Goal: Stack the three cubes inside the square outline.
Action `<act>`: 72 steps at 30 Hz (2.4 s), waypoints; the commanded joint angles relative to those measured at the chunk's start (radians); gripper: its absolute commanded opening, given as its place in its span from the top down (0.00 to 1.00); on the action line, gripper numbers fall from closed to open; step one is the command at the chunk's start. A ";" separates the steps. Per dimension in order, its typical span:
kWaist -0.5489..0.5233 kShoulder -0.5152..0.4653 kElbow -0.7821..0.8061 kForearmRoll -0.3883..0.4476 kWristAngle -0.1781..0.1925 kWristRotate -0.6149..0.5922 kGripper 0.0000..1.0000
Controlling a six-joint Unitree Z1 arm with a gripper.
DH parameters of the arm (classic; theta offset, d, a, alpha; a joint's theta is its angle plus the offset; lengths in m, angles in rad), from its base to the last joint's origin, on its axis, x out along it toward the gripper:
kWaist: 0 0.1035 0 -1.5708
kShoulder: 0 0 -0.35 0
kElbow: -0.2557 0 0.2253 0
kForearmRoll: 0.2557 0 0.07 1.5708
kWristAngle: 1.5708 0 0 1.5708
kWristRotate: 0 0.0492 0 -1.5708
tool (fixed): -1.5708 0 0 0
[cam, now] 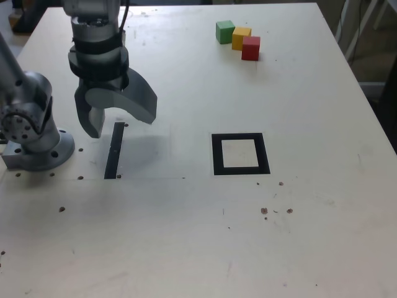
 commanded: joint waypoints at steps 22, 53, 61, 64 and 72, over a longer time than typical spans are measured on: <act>0.004 0.002 -0.100 0.095 0.030 0.014 0.01; 0.357 0.568 -1.123 0.428 0.053 0.447 0.00; 0.437 0.711 -1.276 0.459 0.091 0.488 0.01; 0.461 0.756 -1.317 0.457 0.102 0.495 0.01; 0.489 0.869 -1.418 0.453 0.112 0.521 0.02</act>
